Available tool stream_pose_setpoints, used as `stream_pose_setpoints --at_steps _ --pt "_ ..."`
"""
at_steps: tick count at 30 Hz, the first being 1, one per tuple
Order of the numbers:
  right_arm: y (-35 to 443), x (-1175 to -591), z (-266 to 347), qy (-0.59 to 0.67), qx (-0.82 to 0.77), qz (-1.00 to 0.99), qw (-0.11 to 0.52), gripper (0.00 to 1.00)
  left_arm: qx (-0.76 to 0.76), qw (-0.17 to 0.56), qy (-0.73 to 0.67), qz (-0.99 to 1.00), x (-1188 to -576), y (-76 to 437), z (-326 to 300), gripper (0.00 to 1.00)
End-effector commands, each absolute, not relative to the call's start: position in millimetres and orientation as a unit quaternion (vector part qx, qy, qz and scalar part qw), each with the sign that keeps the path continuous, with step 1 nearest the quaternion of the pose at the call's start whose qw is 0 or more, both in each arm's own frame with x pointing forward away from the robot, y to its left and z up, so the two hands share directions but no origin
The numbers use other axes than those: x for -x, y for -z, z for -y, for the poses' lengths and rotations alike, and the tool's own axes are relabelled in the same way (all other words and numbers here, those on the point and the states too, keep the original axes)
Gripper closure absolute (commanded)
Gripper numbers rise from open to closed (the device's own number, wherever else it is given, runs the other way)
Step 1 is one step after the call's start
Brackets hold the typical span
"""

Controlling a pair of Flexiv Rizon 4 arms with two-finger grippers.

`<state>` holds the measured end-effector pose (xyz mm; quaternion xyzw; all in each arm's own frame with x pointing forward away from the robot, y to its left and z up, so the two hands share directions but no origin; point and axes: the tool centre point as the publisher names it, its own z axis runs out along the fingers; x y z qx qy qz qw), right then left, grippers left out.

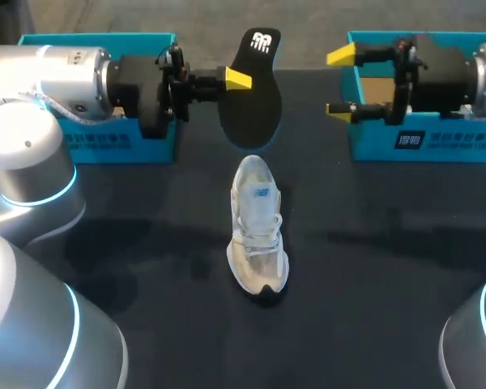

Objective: Take the shoe out of the shoebox, open the shoe tongue, remove and reinsert the insole, then place the shoe into the shoebox

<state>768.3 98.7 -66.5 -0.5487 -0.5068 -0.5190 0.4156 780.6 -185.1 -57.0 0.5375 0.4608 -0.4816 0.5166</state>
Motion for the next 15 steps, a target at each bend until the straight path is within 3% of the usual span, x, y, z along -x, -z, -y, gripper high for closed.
stream_pose_setpoints --at_steps 1,15 --pt "63.7 -762.2 -88.6 0.530 0.544 0.508 0.405 0.00 -0.538 0.512 0.479 -0.467 -781.3 57.8 184.3 1.00" --pt "63.7 -762.2 -88.6 0.530 0.544 0.508 0.405 0.00 -0.538 0.512 0.479 -0.467 -781.3 57.8 184.3 1.00"
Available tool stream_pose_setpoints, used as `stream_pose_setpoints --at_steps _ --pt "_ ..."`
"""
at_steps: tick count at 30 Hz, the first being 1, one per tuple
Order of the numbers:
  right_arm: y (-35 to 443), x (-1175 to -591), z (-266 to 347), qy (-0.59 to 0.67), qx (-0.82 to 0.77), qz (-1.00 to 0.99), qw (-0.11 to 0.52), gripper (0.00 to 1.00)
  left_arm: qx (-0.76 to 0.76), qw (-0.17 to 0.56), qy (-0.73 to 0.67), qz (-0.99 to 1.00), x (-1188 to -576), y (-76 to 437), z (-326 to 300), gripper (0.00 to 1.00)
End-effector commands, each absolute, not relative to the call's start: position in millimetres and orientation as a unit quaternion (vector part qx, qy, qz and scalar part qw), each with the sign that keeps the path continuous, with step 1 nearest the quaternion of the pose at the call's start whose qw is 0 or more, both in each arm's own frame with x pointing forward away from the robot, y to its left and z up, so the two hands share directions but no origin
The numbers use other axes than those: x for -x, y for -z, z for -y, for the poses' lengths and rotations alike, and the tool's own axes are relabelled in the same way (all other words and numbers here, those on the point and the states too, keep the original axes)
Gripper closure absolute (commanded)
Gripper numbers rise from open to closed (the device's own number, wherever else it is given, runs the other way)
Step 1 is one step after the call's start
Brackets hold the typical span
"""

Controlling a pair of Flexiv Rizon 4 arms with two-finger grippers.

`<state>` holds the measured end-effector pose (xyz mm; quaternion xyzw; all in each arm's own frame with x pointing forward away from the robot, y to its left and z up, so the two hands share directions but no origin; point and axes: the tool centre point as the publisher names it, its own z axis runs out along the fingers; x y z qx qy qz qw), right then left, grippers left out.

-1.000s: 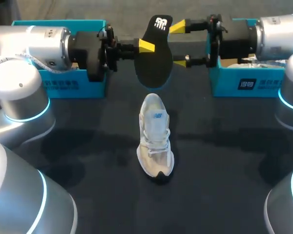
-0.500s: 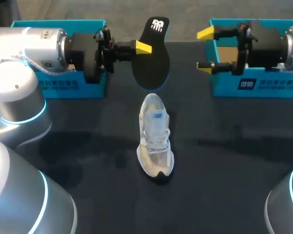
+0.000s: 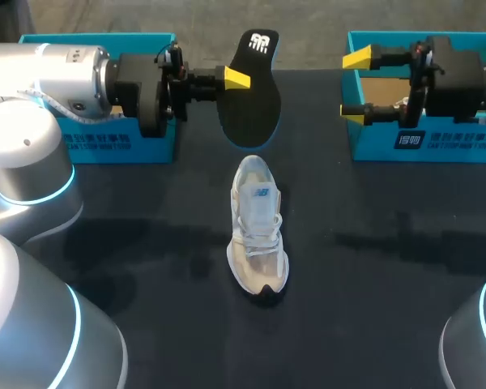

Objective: Take the shoe out of the shoebox, open the shoe tongue, remove and reinsert the insole, then place the shoe into the shoebox

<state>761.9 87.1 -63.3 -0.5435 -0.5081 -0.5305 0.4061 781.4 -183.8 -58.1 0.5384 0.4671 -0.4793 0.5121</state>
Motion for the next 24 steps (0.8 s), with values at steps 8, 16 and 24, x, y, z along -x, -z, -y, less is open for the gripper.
stream_pose_setpoints --at_steps 8,16,24 --pt "64 -762 -89 0.530 0.544 0.508 0.405 0.00 -0.538 0.512 0.479 -0.467 -781 58 184 1.00" --pt "64 -762 -89 0.530 0.544 0.508 0.405 0.00 -0.455 0.427 0.569 -0.536 -774 43 185 1.00" --pt "64 -762 -89 0.530 0.544 0.508 0.405 0.00 -0.339 0.259 0.680 -0.596 -764 39 181 1.00"
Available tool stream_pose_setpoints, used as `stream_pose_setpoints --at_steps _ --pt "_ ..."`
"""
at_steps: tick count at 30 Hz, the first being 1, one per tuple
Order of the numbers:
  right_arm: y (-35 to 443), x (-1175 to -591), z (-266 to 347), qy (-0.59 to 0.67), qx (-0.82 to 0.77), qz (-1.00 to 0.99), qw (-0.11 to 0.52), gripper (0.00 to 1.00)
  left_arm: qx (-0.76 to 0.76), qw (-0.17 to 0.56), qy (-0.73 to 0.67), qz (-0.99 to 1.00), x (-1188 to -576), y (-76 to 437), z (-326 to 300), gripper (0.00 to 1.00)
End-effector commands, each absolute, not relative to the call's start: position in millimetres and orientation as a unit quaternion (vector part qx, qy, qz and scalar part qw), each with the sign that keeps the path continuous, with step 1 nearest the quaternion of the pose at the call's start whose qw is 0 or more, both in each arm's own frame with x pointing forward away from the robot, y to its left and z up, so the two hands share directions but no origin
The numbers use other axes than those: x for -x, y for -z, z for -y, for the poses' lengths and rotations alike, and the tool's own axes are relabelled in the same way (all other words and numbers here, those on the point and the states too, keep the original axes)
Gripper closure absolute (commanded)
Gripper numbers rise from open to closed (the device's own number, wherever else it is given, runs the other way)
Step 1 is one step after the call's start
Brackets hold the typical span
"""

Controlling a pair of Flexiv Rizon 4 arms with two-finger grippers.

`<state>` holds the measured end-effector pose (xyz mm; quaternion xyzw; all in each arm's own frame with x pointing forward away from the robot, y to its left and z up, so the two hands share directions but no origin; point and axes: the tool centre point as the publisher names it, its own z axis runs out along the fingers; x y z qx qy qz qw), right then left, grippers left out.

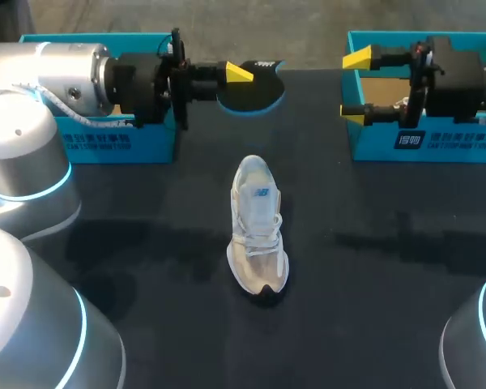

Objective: Take the shoe out of the shoebox, open the shoe tongue, remove and reinsert the insole, then place the shoe into the shoebox

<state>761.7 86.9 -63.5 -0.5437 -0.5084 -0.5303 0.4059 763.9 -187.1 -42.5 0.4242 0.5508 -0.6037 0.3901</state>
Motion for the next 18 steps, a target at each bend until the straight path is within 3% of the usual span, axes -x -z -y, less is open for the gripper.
stream_pose_setpoints --at_steps 1,5,18 --pt "63.7 -762.2 -88.6 0.530 0.544 0.508 0.405 0.00 -0.327 0.241 0.687 -0.603 -762.5 39.7 179.4 1.00" --pt "63.7 -762.2 -88.6 0.530 0.544 0.508 0.405 0.00 -0.222 0.136 0.715 -0.649 -756.1 45.1 176.0 1.00" --pt "63.7 -762.2 -88.6 0.530 0.544 0.508 0.405 0.00 -0.195 0.131 0.711 -0.663 -757.3 49.2 175.6 1.00"
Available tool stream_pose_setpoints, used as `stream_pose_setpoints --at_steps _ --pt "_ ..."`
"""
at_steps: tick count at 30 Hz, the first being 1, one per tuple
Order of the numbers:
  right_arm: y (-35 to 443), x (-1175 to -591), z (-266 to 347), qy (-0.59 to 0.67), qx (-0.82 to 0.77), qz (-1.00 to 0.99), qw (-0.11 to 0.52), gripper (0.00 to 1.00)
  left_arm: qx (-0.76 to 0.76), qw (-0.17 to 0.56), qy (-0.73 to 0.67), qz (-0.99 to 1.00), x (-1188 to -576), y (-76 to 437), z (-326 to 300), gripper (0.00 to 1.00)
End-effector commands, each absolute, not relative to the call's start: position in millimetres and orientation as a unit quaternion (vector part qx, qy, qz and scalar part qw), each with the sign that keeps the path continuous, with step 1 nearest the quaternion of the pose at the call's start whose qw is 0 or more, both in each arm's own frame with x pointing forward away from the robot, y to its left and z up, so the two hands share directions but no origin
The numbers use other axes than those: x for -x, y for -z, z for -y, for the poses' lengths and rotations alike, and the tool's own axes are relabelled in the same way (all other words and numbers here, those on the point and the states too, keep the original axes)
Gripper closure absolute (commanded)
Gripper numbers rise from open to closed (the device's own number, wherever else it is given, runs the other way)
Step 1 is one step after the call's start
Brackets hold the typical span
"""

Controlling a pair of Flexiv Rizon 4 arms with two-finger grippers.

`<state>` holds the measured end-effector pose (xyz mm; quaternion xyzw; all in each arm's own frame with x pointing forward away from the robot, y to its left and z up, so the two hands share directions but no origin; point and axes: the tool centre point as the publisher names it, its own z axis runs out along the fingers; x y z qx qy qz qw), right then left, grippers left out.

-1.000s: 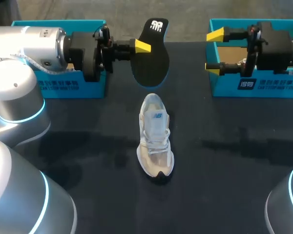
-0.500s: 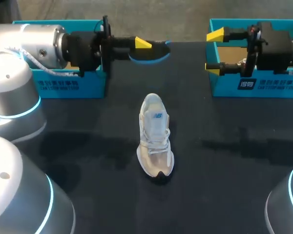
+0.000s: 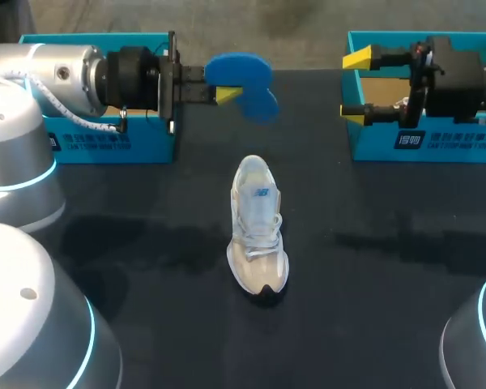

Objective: Take the shoe out of the shoebox, open the shoe tongue, remove and reinsert the insole, then place the shoe into the shoebox

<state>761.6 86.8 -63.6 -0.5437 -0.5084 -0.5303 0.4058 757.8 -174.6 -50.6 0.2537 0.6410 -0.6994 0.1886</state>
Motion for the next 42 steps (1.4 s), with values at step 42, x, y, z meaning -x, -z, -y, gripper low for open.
stream_pose_setpoints --at_steps 42 --pt "64 -762 -89 0.530 0.544 0.508 0.405 0.00 0.263 -0.395 0.612 -0.632 -774 71 172 1.00"
